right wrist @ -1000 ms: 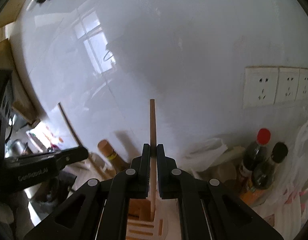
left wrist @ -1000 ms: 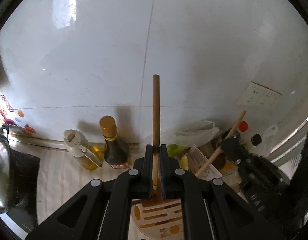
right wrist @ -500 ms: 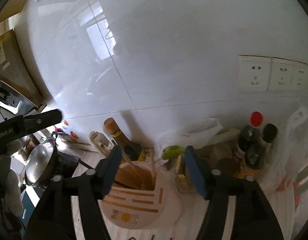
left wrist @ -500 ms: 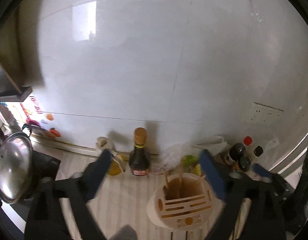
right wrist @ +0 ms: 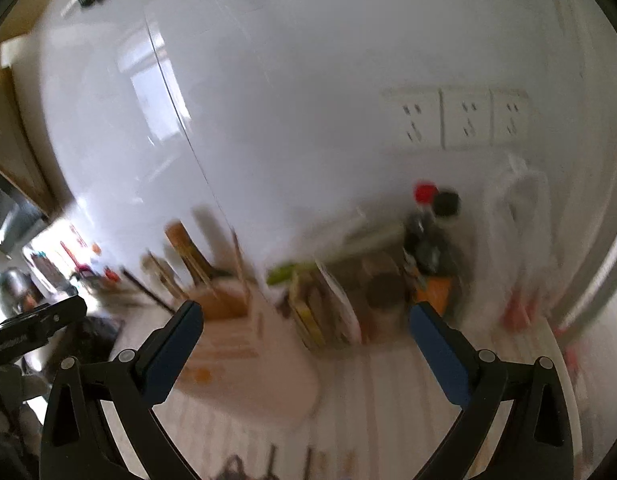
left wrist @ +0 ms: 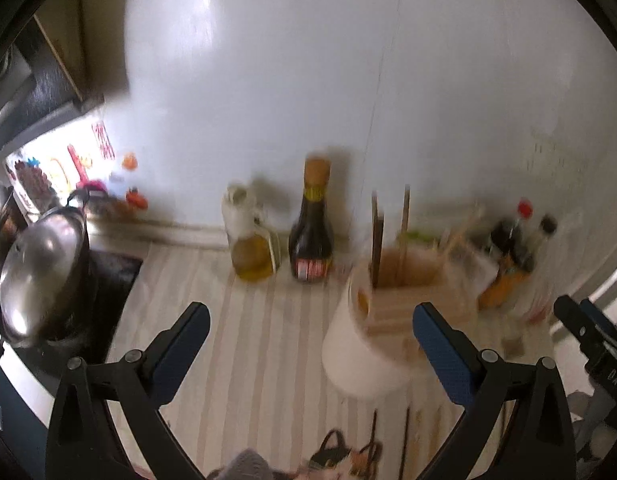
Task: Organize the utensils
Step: 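Grasp a dark chopstick with the left tool while the right tool grasps a wooden one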
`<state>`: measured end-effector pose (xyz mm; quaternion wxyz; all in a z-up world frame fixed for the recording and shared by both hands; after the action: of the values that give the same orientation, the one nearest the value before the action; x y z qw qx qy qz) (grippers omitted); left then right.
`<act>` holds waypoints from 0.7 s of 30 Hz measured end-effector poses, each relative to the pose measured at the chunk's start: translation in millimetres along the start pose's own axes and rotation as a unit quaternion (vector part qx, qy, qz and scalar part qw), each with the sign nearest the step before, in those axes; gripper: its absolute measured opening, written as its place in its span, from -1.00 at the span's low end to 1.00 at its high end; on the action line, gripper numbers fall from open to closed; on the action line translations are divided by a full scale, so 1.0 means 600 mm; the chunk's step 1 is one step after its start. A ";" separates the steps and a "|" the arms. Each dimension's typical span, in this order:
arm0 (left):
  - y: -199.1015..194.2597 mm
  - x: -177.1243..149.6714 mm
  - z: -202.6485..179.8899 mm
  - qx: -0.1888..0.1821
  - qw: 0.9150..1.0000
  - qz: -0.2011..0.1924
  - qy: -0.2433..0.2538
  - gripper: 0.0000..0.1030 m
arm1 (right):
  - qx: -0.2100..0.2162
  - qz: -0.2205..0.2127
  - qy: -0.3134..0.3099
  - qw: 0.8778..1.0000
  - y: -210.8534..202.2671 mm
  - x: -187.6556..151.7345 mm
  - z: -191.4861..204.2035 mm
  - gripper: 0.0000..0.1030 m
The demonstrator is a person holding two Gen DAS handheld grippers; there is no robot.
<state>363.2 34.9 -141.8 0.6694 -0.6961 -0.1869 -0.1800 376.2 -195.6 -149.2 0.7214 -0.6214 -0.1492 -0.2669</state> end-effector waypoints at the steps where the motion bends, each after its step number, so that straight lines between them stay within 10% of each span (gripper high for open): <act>1: 0.012 -0.020 -0.005 0.001 1.000 0.013 0.005 1.00 | -0.003 0.010 0.001 1.000 0.006 -0.012 -0.003 1.00; 21: 0.217 -0.250 -0.079 0.029 0.975 0.201 0.093 1.00 | -0.076 0.223 0.037 0.971 0.171 -0.266 -0.096 1.00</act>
<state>298.4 -20.0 -327.5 0.7260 -0.6802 0.0151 -0.1005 298.2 -211.2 -330.6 0.7185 -0.6816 0.0413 -0.1326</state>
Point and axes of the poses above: each gripper's, at about its wrist camera, not at the fingertips, and y roughly the way its jaws point, z to its left, x to its top, the point moved 5 cm from there along y, roughly the way its jaws point, and after that the axes turned 11 degrees about z, right-handed, at the moved point
